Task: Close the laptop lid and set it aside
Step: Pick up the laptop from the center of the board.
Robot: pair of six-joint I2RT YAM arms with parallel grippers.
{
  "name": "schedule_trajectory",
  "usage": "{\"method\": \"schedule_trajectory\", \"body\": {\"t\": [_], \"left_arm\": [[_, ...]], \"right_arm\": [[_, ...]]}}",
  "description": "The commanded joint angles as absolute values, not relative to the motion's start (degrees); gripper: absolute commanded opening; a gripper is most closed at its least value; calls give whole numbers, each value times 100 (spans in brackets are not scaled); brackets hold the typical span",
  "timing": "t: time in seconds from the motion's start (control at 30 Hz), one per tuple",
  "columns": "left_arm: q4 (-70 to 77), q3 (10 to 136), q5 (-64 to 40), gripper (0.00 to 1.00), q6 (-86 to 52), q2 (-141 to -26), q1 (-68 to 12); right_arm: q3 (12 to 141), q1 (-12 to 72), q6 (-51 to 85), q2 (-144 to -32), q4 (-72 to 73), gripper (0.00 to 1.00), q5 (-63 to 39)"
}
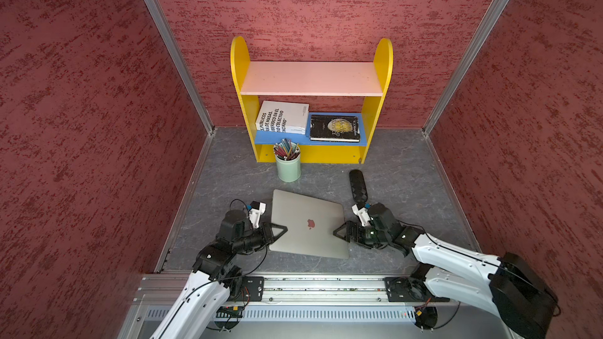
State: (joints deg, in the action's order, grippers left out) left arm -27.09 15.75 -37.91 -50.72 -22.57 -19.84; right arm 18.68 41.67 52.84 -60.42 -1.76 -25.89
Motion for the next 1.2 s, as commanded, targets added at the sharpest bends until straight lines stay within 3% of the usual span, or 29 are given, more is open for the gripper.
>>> {"method": "schedule_trajectory", "body": {"t": [0.0,1.17], "left_arm": [[-2002,1646,-4010,0,-5090,-2162,-1978],[-939,2324,-4488,0,-5593,-2172,-1833]], "right_arm": [[1790,4141,5352,-5899,-246,98,-2601],[1703,3538,5351,-4400,-870,98,-3024]]}}
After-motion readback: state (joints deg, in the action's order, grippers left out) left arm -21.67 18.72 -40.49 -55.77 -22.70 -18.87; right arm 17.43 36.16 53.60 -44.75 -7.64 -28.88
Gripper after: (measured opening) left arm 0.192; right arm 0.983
